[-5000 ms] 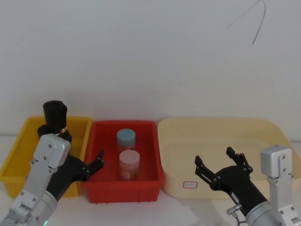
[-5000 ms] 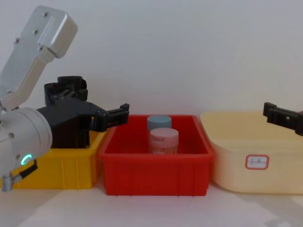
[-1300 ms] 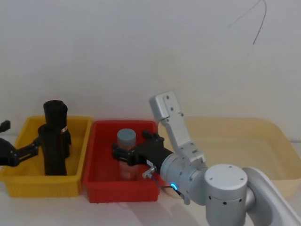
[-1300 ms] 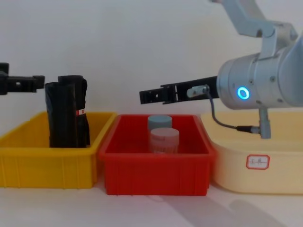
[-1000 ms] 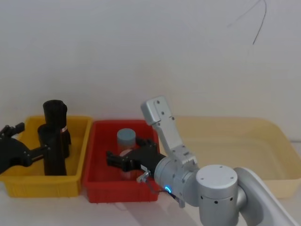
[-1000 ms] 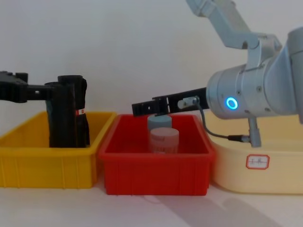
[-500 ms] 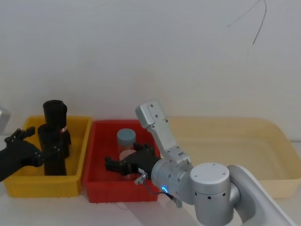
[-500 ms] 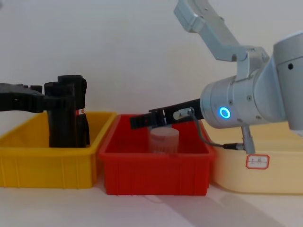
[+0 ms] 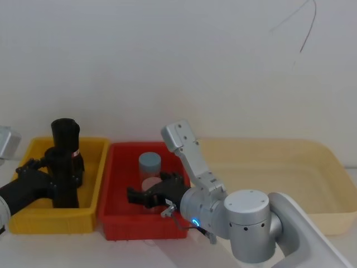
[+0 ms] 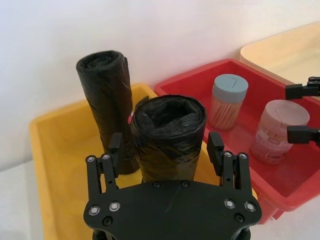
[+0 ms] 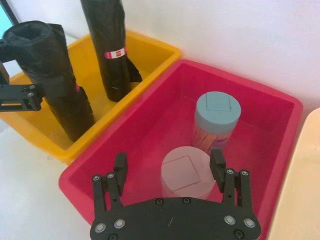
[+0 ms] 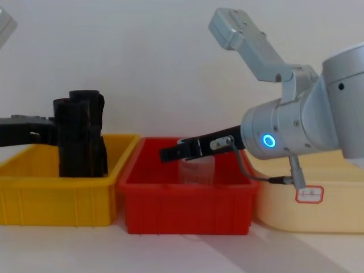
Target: Pick up the garbage bag with the one hand and transfer it to the other hand.
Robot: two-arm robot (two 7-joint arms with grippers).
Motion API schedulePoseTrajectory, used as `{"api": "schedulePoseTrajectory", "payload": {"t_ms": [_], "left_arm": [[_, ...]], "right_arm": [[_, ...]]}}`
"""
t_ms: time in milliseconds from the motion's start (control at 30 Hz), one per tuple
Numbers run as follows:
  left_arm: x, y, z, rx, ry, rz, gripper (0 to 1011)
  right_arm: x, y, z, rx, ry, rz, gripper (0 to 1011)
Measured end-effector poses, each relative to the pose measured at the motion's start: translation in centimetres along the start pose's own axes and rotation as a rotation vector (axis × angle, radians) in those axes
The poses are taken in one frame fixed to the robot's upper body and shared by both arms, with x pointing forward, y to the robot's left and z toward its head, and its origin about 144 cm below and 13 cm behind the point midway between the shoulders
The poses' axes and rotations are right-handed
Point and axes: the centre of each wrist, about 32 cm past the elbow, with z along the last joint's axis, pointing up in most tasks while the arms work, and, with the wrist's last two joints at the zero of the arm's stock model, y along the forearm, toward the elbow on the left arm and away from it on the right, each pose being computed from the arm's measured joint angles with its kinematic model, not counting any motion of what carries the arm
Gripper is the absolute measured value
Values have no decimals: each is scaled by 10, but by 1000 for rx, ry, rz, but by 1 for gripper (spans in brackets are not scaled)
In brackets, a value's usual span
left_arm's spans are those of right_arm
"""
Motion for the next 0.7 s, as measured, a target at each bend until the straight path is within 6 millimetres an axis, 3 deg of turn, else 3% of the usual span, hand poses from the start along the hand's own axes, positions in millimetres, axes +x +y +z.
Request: {"api": "schedulePoseTrajectory", "payload": {"t_ms": [700], "left_arm": [[1,-18,-11,15,45,-14,1000]], "right_arm": [[15,6,0,-26,12,2,1001]]}}
